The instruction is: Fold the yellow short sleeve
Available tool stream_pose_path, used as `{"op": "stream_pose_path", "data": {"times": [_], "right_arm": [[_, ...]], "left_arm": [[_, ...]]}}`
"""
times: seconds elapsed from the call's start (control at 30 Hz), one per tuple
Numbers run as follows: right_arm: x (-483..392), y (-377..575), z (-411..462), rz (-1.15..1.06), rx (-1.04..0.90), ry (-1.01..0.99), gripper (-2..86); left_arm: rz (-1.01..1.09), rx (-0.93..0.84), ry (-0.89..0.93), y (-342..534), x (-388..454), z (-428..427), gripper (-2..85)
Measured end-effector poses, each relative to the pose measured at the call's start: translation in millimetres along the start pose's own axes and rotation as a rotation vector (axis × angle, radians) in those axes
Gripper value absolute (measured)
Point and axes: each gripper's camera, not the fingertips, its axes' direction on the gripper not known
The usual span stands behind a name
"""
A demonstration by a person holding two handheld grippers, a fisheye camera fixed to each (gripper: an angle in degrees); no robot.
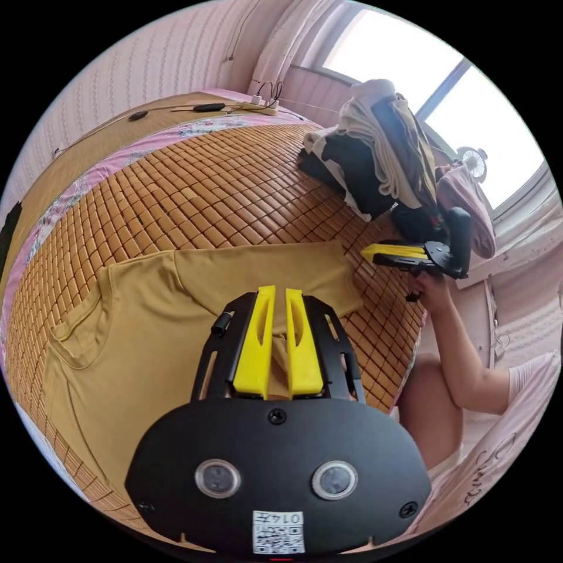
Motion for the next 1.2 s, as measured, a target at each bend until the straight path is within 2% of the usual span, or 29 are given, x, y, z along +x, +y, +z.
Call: {"op": "stream_pose_path", "data": {"times": [0.13, 0.23, 0.33, 0.67, 0.9, 1.2], "right_arm": [[-21.3, -21.0, 30.4, 0.142, 0.064, 0.146, -0.5], [-38.9, -31.6, 59.8, 0.105, -0.065, 0.273, -0.5], [-47.5, -34.4, 65.3, 0.087, -0.066, 0.334, -0.6], [-35.3, -39.0, 69.9, 0.128, -0.057, 0.279, -0.8], [-39.7, -41.9, 77.5, 0.114, -0.060, 0.303, -0.8], [-27.5, -36.3, 72.9, 0.156, -0.007, 0.241, -0.7]], "left_arm": [[-0.056, 0.023, 0.026, 47.1, -0.9, -38.2, 2.4], [-0.048, 0.007, 0.049, 54.9, 12.9, -40.1, 2.9], [0.035, 0.023, 0.077, 40.5, 47.9, -30.9, 3.5], [0.145, -0.174, 0.068, 3.9, 108.3, 15.6, 1.4], [0.187, -0.158, 0.058, 11.0, 125.4, -20.7, 1.8], [0.165, -0.118, 0.062, 19.7, 132.7, -68.9, 4.7]]}}
